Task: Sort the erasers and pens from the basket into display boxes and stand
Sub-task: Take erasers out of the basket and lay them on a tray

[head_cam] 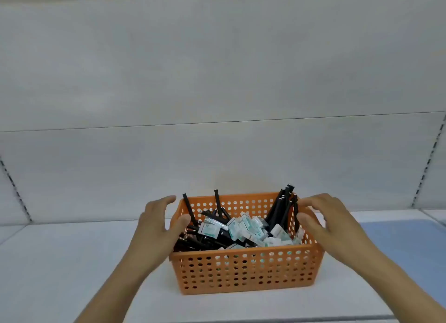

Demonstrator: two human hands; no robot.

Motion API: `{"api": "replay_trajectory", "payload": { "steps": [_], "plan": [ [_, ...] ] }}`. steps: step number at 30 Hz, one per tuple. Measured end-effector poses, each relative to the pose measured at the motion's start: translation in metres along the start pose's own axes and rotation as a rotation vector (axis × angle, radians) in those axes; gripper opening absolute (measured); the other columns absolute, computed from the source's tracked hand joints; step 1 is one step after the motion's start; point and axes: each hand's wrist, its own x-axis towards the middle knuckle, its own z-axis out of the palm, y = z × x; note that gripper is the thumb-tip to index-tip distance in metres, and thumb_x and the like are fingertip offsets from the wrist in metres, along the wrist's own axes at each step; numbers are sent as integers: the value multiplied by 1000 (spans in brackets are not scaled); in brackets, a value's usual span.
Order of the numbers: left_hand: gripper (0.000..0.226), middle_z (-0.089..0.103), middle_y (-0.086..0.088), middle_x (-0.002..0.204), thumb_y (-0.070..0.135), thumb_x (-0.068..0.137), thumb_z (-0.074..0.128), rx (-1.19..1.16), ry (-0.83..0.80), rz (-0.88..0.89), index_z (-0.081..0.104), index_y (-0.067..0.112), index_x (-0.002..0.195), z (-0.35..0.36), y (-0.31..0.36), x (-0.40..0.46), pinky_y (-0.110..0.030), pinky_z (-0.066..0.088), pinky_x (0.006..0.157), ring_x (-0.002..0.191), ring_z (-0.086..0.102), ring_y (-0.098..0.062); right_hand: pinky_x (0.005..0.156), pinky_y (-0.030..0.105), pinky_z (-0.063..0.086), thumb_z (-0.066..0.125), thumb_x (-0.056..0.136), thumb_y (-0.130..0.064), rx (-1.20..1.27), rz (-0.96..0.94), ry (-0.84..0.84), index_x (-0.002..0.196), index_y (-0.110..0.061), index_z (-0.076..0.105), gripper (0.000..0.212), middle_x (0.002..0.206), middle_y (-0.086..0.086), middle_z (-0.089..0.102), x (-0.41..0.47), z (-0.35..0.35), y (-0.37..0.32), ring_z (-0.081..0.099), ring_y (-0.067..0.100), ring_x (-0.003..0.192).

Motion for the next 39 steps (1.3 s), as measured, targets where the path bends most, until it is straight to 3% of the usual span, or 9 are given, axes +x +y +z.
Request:
{"api": "replay_trajectory", "payload": {
  "steps": [3, 6, 11, 17, 23, 28, 32, 35, 39],
  "plan": [
    [62, 43, -6, 148, 51, 94, 53, -146, -187, -384, 36, 20, 145, 4, -1, 18, -43, 40, 102, 130, 47, -26, 83, 34, 42, 52, 94, -40, -198, 179, -134, 126, -23, 52, 36, 125, 1, 54, 11, 4, -4, 49, 20, 116],
    [40, 72, -13, 103, 42, 97, 48, -291, -271, -544, 62, 9, 115, 7, 1, 24, -43, 55, 88, 97, 68, -28, 71, 33, 45, 50, 95, -28, 92, 432, -274, 105, -6, 58, 25, 107, 19, 66, 20, 6, -10, 62, 26, 86],
    [18, 67, -6, 95, 22, 101, 42, -204, -179, -413, 58, 16, 108, 17, 2, 19, -29, 46, 62, 85, 64, -20, 68, 35, 47, 42, 96, -13, 221, 508, -207, 95, -5, 59, 18, 84, 14, 65, 21, 13, -2, 60, 26, 73],
    [18, 66, -2, 92, 17, 100, 41, -220, -117, -337, 59, 19, 104, 17, 5, 14, -26, 45, 58, 81, 64, -17, 86, 36, 41, 51, 95, -32, -188, 25, 100, 136, -18, 43, 44, 134, 2, 51, 19, 16, -23, 41, 22, 125],
    [19, 67, -3, 101, 25, 102, 41, -106, -144, -294, 56, 19, 112, 17, 5, 17, -24, 44, 59, 85, 65, -16, 112, 37, 34, 65, 81, -60, -181, -119, -749, 150, -25, 27, 86, 154, -6, 33, 40, 41, -71, 35, 18, 139],
    [41, 51, 4, 136, 32, 99, 49, 69, -106, -154, 41, 24, 139, 9, 0, 20, -31, 46, 86, 115, 54, -16, 90, 35, 49, 62, 89, -40, -318, -247, -718, 133, -36, 50, 47, 128, -7, 61, 59, 53, -69, 58, 14, 106],
    [11, 59, 14, 110, 29, 94, 57, 208, 145, 232, 60, 32, 104, 6, 19, 22, -19, 42, 80, 103, 55, -3, 76, 36, 53, 54, 91, -31, -435, -276, -588, 128, -30, 49, 37, 121, -4, 63, 60, 62, -61, 58, 16, 100],
    [11, 67, 17, 99, 26, 92, 62, 242, -231, 379, 71, 30, 96, 11, 38, 23, -18, 48, 81, 88, 59, 3, 75, 33, 52, 57, 91, -24, -301, -242, -569, 123, -29, 54, 33, 120, -3, 63, 64, 64, -59, 57, 14, 95],
    [42, 55, 8, 134, 12, 89, 61, 610, -553, 466, 61, 29, 128, 35, 40, 38, -34, 47, 99, 121, 51, -12, 81, 23, 51, 59, 91, -15, -72, -174, -467, 129, -30, 54, 41, 135, -5, 55, 64, 57, -53, 58, 13, 107]
  ]
}}
